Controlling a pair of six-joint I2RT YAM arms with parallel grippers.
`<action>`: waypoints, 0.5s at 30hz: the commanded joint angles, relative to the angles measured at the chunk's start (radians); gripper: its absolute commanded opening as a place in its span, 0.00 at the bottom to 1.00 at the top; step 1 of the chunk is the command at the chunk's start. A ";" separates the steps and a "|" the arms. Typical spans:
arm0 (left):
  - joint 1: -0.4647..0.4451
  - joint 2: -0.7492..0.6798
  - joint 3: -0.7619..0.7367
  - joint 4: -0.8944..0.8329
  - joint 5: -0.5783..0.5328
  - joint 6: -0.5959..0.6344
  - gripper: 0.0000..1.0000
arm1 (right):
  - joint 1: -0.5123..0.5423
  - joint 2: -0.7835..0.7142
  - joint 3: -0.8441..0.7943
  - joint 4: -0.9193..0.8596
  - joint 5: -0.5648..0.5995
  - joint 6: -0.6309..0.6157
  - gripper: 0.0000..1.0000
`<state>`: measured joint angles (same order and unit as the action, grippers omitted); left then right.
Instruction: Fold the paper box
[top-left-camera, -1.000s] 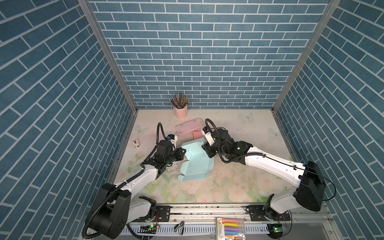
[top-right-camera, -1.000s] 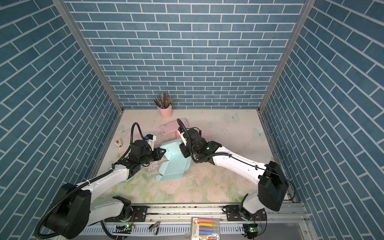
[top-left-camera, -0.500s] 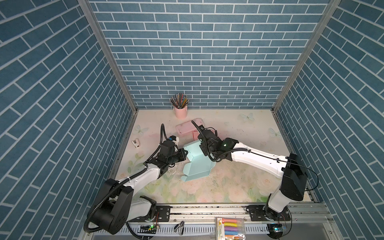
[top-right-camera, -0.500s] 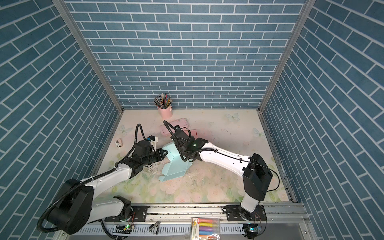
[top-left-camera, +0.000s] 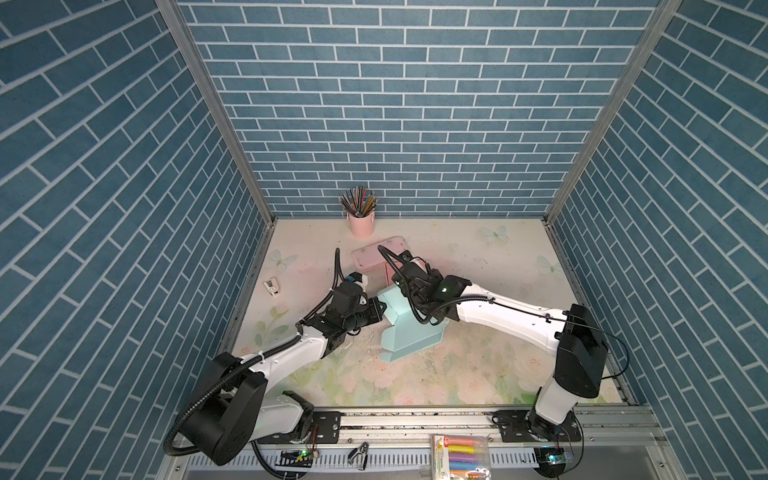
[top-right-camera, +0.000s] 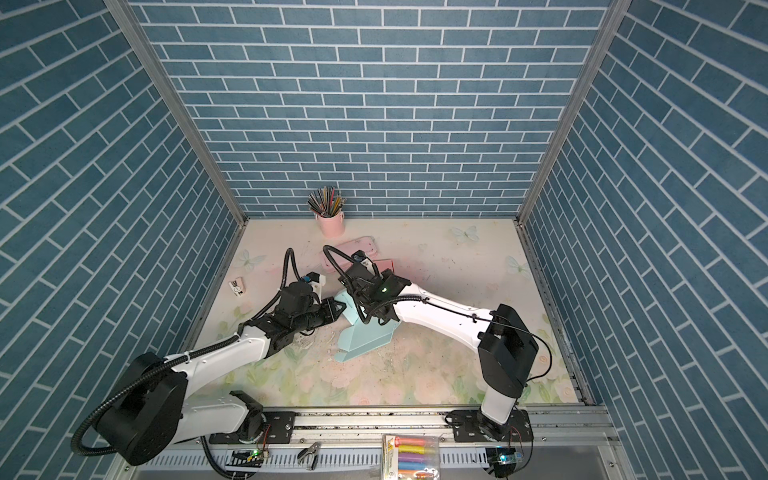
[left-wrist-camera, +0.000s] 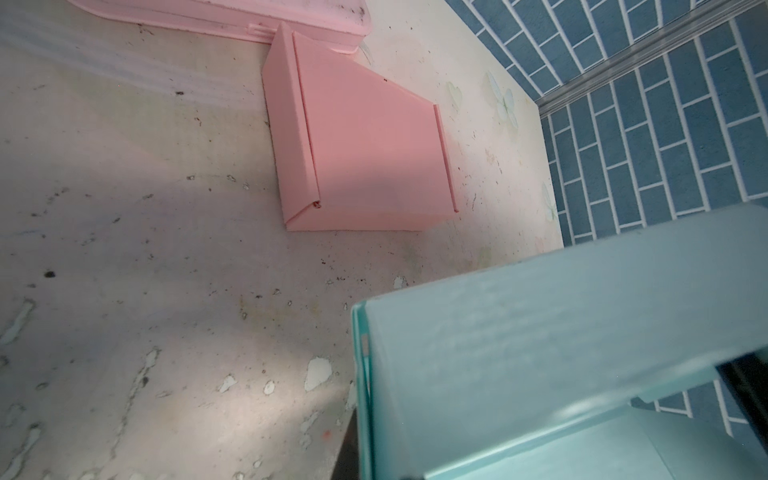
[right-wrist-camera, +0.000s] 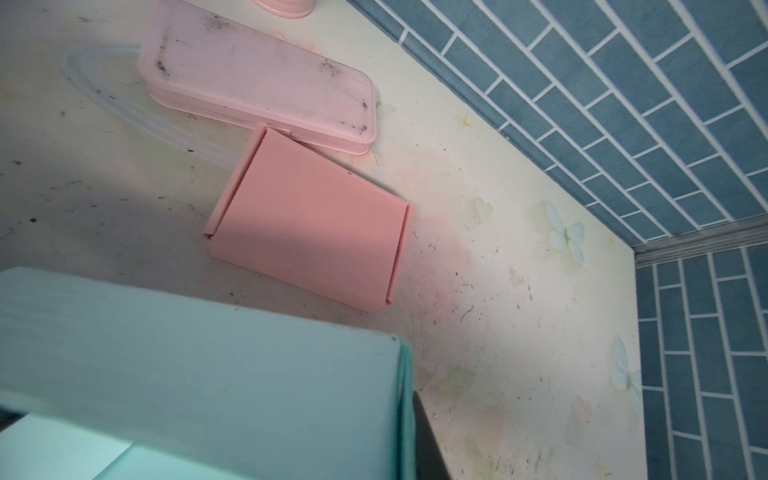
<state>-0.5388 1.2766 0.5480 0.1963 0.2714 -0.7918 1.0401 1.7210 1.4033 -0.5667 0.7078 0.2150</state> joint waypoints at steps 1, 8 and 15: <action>-0.032 0.011 0.042 0.042 -0.004 -0.026 0.05 | 0.006 0.013 0.004 -0.026 0.044 -0.039 0.06; -0.083 0.015 0.050 0.076 -0.041 -0.089 0.05 | 0.044 0.076 0.050 -0.072 0.152 -0.047 0.05; -0.086 -0.005 0.051 0.069 -0.068 -0.096 0.05 | 0.052 0.024 0.002 -0.030 0.158 -0.040 0.04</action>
<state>-0.6041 1.2999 0.5636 0.1967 0.1856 -0.8989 1.0801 1.7699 1.4307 -0.5961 0.8623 0.2031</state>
